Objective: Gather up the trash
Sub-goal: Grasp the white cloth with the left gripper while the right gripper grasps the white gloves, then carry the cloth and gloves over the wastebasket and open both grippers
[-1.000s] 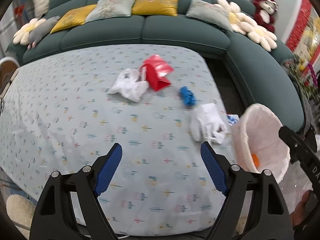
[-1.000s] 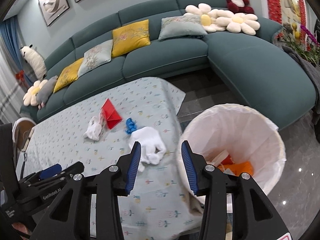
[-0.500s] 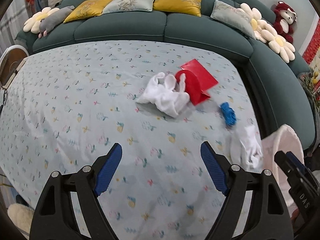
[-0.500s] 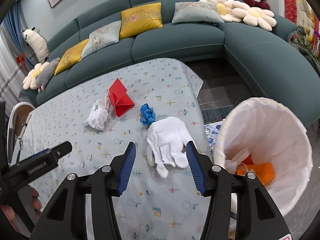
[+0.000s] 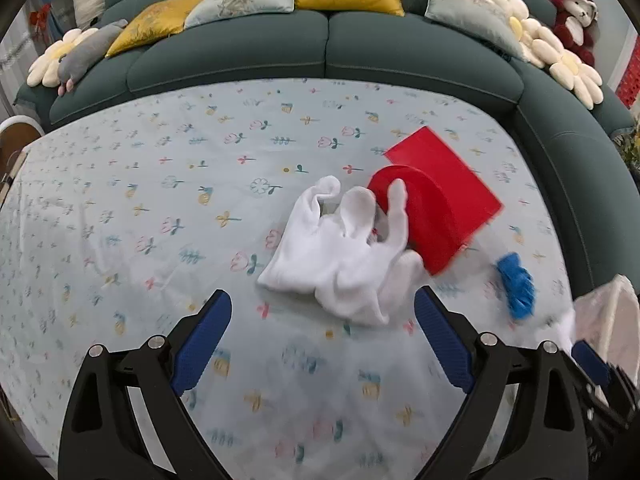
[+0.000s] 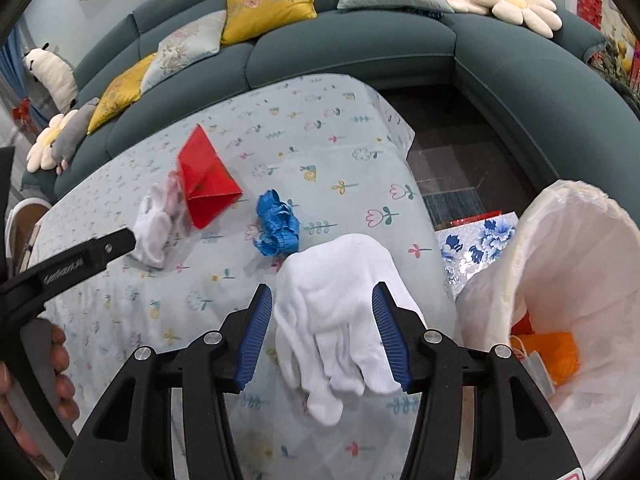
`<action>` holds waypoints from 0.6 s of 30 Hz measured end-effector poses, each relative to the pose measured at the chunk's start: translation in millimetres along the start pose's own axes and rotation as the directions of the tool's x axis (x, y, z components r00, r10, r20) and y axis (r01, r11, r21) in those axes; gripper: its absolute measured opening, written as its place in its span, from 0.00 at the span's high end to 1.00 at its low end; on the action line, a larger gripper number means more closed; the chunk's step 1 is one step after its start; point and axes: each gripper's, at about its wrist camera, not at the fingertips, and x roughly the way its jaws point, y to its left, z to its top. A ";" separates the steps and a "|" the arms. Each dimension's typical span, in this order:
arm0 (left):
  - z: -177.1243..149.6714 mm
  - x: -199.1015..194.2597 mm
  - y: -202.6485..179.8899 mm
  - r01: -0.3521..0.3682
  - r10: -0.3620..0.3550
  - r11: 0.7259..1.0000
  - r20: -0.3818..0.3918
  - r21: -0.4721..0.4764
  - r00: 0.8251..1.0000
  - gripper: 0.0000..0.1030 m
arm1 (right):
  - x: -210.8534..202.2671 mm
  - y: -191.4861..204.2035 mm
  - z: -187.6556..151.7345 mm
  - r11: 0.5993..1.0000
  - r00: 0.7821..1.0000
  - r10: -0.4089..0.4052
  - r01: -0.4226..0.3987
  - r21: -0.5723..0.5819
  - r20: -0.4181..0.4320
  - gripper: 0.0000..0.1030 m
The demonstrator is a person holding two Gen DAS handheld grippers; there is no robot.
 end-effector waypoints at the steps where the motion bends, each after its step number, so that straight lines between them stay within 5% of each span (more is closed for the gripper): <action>1: 2.5 6.6 -0.2 -0.003 0.003 1.000 -0.005 0.001 1.000 0.14 | 4.7 0.2 0.1 1.000 1.000 -0.001 0.001 0.001 -0.006 0.50; 4: 6.1 21.1 -0.3 -0.009 0.009 1.000 -0.020 0.005 1.000 0.16 | 14.0 0.6 0.3 1.000 1.000 -0.007 0.007 0.002 -0.017 0.50; 10: 2.8 33.7 -3.1 -0.016 0.018 0.999 -0.031 0.043 0.999 0.42 | 23.6 5.1 -0.9 0.999 1.000 -0.031 0.031 -0.029 -0.003 0.48; 13: -1.3 28.7 -6.4 -0.017 0.019 0.997 -0.022 0.075 1.000 0.66 | 24.3 8.0 -3.5 0.997 0.999 -0.053 0.053 -0.059 0.013 0.49; 15: -5.3 25.4 -7.0 -0.002 0.005 0.996 -0.032 0.085 0.999 0.80 | 23.6 7.8 -4.4 0.996 0.998 -0.064 0.065 -0.068 0.016 0.57; 18: -12.3 19.1 -9.7 0.017 -0.013 0.996 -0.050 0.084 0.999 0.84 | 19.1 5.0 -5.1 0.997 0.999 -0.049 0.049 -0.062 0.003 0.74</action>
